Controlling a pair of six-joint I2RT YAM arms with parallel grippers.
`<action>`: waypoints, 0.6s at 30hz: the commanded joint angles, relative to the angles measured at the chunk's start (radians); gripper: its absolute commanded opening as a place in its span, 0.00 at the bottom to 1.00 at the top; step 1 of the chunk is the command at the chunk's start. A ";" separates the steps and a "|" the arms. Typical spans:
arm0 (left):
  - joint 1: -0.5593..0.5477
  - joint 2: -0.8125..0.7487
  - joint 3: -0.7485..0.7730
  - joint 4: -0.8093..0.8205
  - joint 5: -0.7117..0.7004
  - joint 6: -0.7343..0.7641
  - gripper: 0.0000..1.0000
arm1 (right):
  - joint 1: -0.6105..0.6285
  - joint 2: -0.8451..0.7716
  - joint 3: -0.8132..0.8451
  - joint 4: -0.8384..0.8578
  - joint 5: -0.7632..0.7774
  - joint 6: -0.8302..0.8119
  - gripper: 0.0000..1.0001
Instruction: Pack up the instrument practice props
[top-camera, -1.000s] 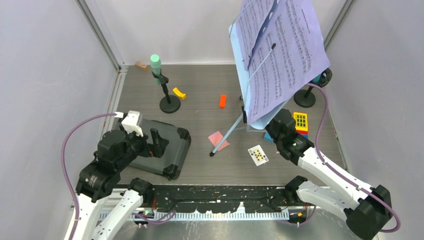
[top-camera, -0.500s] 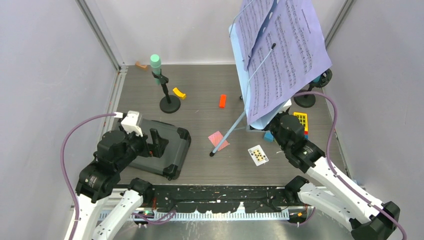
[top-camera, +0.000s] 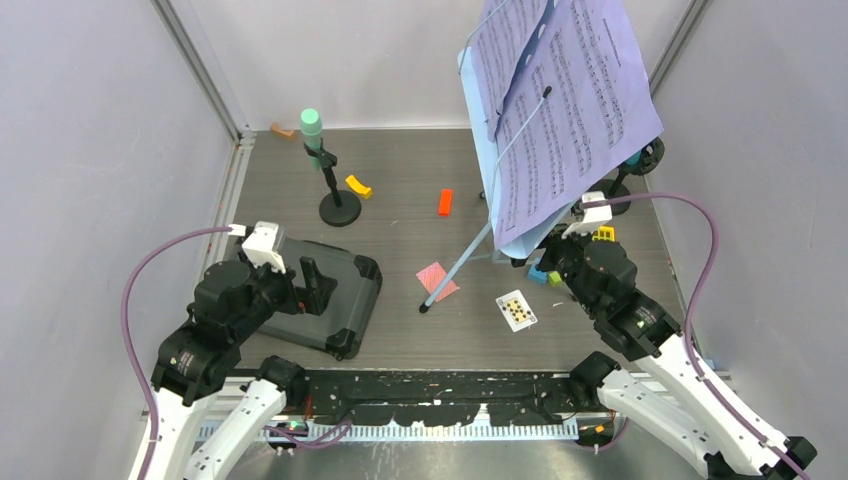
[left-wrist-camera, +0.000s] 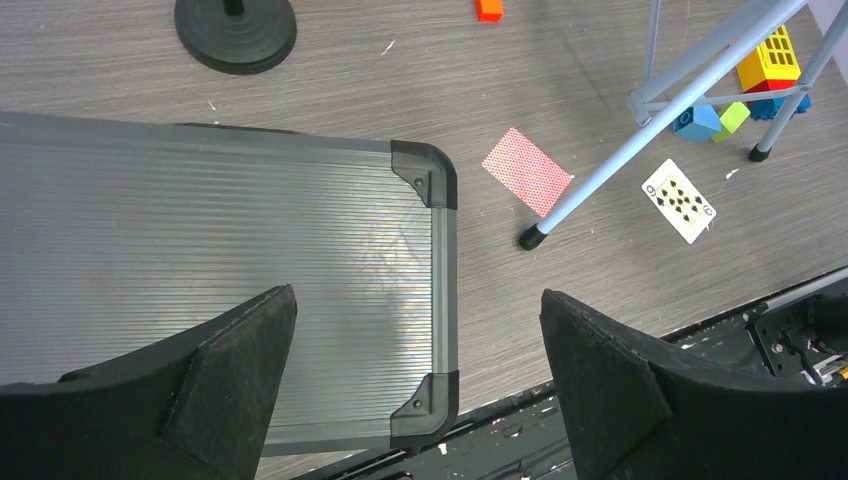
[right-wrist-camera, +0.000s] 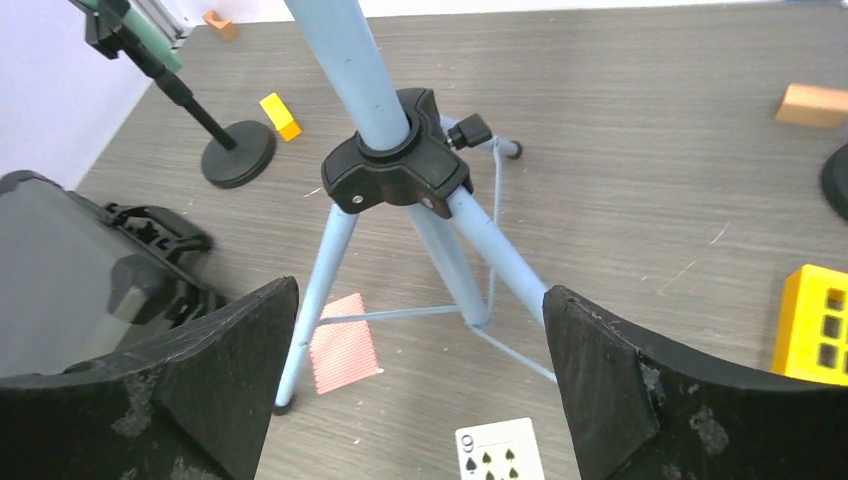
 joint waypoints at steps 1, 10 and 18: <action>-0.002 -0.009 -0.004 0.049 -0.004 0.005 0.95 | 0.032 -0.004 0.027 -0.007 -0.031 0.152 0.98; -0.003 -0.003 -0.004 0.050 0.000 0.004 0.95 | 0.245 0.092 0.012 0.103 0.197 0.255 0.98; -0.002 -0.007 -0.004 0.050 0.000 0.004 0.95 | 0.393 0.265 0.011 0.219 0.594 0.253 0.98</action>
